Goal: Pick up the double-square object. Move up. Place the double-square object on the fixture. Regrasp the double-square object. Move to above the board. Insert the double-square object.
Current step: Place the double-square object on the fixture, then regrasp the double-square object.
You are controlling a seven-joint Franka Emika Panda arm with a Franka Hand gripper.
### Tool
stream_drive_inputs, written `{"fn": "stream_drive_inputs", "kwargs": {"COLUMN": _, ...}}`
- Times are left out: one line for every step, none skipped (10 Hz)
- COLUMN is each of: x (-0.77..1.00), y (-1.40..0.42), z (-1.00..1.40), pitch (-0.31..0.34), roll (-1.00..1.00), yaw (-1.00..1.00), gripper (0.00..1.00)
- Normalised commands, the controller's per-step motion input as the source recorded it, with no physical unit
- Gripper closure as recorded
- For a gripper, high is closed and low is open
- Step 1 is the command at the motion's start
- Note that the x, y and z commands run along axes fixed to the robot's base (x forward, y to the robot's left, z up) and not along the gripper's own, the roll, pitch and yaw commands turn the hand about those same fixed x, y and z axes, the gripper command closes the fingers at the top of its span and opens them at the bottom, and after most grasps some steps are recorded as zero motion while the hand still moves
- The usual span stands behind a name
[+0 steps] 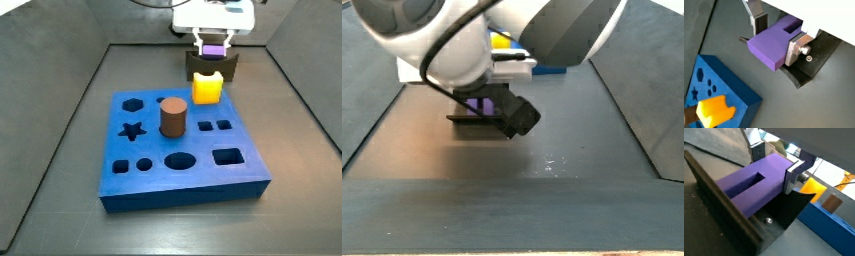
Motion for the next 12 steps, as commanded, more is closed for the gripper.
{"fn": "stream_drive_inputs", "kwargs": {"x": 0.08, "y": 0.08, "z": -0.31, "pitch": -0.028, "roll": -0.14, "yaw": -0.10, "gripper": 1.00}}
{"fn": "stream_drive_inputs", "kwargs": {"x": 0.08, "y": 0.07, "z": -0.28, "pitch": -0.033, "roll": -0.14, "yaw": -0.09, "gripper": 1.00}}
{"fn": "stream_drive_inputs", "kwargs": {"x": 0.09, "y": 0.06, "z": -0.27, "pitch": -0.033, "roll": -0.14, "yaw": -0.07, "gripper": 1.00}}
{"fn": "stream_drive_inputs", "kwargs": {"x": 0.00, "y": 0.00, "z": 0.00, "pitch": 0.000, "roll": 0.00, "yaw": 0.00, "gripper": 0.00}}
{"fn": "stream_drive_inputs", "kwargs": {"x": 0.00, "y": 0.00, "z": 1.00, "pitch": -0.008, "roll": 0.04, "yaw": -0.08, "gripper": 0.00}}
{"fn": "stream_drive_inputs", "kwargs": {"x": -0.01, "y": 0.00, "z": 1.00, "pitch": -0.001, "roll": 0.04, "yaw": -0.06, "gripper": 0.00}}
{"fn": "stream_drive_inputs", "kwargs": {"x": -0.02, "y": 0.00, "z": 1.00, "pitch": 0.005, "roll": 0.05, "yaw": -0.04, "gripper": 0.00}}
{"fn": "stream_drive_inputs", "kwargs": {"x": -0.03, "y": 0.00, "z": 1.00, "pitch": 0.005, "roll": 0.06, "yaw": -0.03, "gripper": 0.00}}
{"fn": "stream_drive_inputs", "kwargs": {"x": -0.04, "y": 0.00, "z": 1.00, "pitch": 0.015, "roll": 0.06, "yaw": -0.01, "gripper": 0.00}}
{"fn": "stream_drive_inputs", "kwargs": {"x": -0.04, "y": 0.00, "z": 0.96, "pitch": 0.024, "roll": 0.06, "yaw": 0.00, "gripper": 0.00}}
{"fn": "stream_drive_inputs", "kwargs": {"x": -0.04, "y": 0.00, "z": 0.74, "pitch": 0.042, "roll": 0.07, "yaw": 0.00, "gripper": 0.00}}
{"fn": "stream_drive_inputs", "kwargs": {"x": -0.03, "y": 0.00, "z": 0.57, "pitch": 0.052, "roll": 0.06, "yaw": 0.00, "gripper": 0.00}}
